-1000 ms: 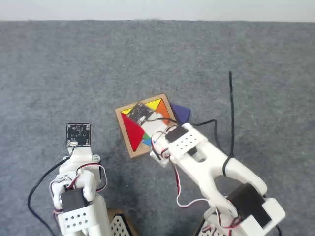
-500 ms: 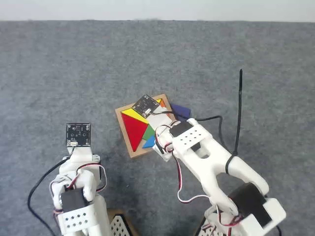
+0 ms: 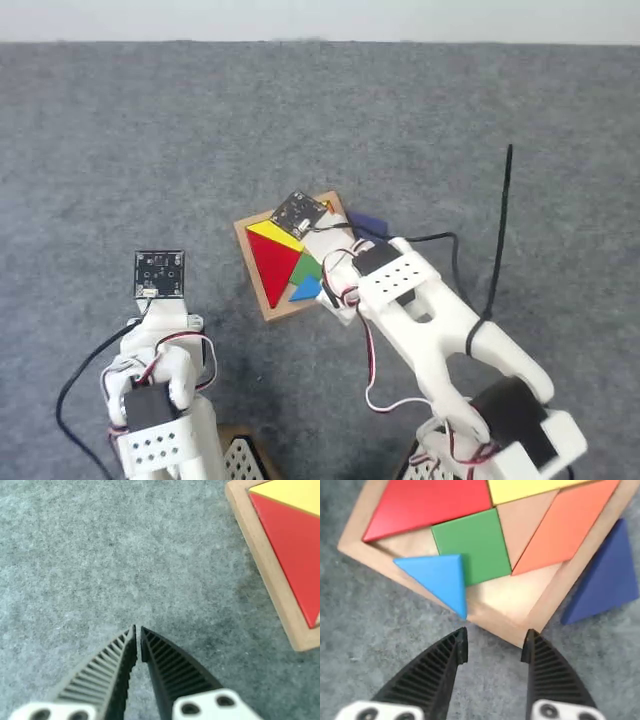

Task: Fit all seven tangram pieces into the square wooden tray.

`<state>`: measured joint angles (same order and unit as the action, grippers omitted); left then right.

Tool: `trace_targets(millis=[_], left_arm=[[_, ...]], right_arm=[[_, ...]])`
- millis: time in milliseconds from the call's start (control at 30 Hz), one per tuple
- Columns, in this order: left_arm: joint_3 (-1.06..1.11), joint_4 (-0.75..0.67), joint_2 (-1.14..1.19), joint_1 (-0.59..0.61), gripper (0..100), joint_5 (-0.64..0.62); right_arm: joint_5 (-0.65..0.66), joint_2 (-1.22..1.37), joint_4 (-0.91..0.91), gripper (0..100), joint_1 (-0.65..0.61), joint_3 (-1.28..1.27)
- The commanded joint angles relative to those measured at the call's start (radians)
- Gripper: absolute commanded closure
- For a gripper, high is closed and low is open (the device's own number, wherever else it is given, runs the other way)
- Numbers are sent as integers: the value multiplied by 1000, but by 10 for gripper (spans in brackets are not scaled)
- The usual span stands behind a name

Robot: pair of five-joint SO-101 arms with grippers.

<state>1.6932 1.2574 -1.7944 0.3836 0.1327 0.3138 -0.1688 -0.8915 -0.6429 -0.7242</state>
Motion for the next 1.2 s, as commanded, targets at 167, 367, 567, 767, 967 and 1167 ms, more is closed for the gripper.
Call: trace_targets(millis=[167,367,567,767,967,1167], left_arm=[[-8,5,-18,3,985,9],[-8,5,-18,3,985,9],[-8,5,-18,3,985,9],[-8,5,-18,3,985,9],[-8,5,-18,3,985,9],[-8,5,-18,3,985,9]], right_arm=[[11,1,41,865,-50,49],[12,1,41,865,-50,49],[11,2,54,866,-50,49],[11,2,54,866,-50,49],[3,76,28,867,-50,106],[3,94,10,867,-74,158]])
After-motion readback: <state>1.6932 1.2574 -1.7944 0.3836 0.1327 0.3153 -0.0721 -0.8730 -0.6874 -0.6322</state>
